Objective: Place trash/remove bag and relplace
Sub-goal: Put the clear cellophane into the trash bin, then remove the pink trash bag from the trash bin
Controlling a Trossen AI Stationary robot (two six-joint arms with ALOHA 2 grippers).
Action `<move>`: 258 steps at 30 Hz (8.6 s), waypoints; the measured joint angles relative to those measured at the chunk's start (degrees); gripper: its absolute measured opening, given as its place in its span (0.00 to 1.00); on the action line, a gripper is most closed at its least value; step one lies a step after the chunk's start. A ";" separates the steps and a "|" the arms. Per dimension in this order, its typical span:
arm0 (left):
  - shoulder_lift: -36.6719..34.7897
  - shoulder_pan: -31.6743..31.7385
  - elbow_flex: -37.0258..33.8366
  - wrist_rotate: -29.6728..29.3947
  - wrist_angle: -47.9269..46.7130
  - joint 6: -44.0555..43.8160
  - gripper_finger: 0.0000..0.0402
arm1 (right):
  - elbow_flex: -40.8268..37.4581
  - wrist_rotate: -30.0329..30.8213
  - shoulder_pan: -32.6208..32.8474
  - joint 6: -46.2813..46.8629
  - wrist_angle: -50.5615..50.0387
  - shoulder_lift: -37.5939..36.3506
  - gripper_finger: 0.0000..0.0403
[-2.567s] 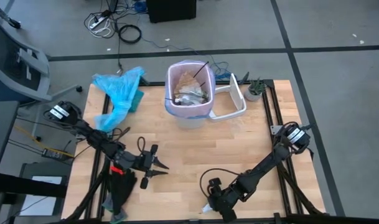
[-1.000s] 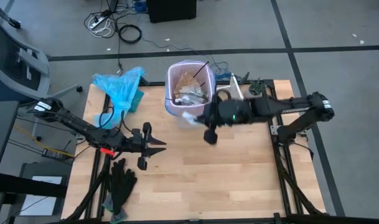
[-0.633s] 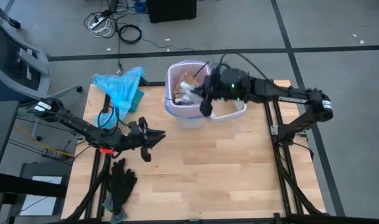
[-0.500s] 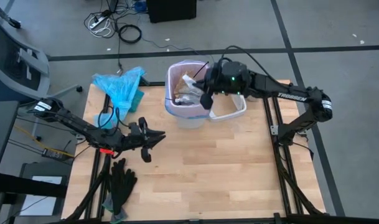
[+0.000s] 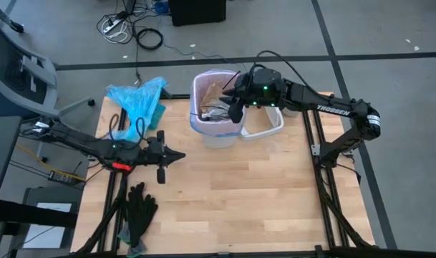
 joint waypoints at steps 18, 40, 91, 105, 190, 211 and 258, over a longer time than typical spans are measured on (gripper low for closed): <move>-7.65 2.20 13.24 0.45 -42.24 6.67 0.01 | 5.58 9.71 12.23 31.59 -49.45 -3.24 0.12; -8.72 2.20 13.24 -0.52 -43.34 2.42 0.01 | -30.53 24.75 43.68 94.76 -54.98 -17.08 0.21; -8.66 2.24 13.19 -8.48 -40.14 -18.08 0.01 | -59.36 10.50 19.19 50.71 2.67 -10.67 0.03; -8.66 2.24 13.19 -8.09 -37.74 -15.20 0.01 | -35.43 6.44 26.06 45.93 -24.75 -17.09 0.00; -8.59 12.17 13.19 5.58 -40.47 4.30 0.00 | -4.75 18.20 15.85 37.53 -33.65 -17.89 0.28; -7.86 20.67 13.19 16.97 -34.24 6.85 0.00 | -53.72 28.61 30.10 65.25 8.92 -29.56 0.28; 3.37 36.98 13.19 9.96 -25.19 -4.33 0.00 | -36.82 -69.16 -36.34 25.41 42.25 -3.20 0.09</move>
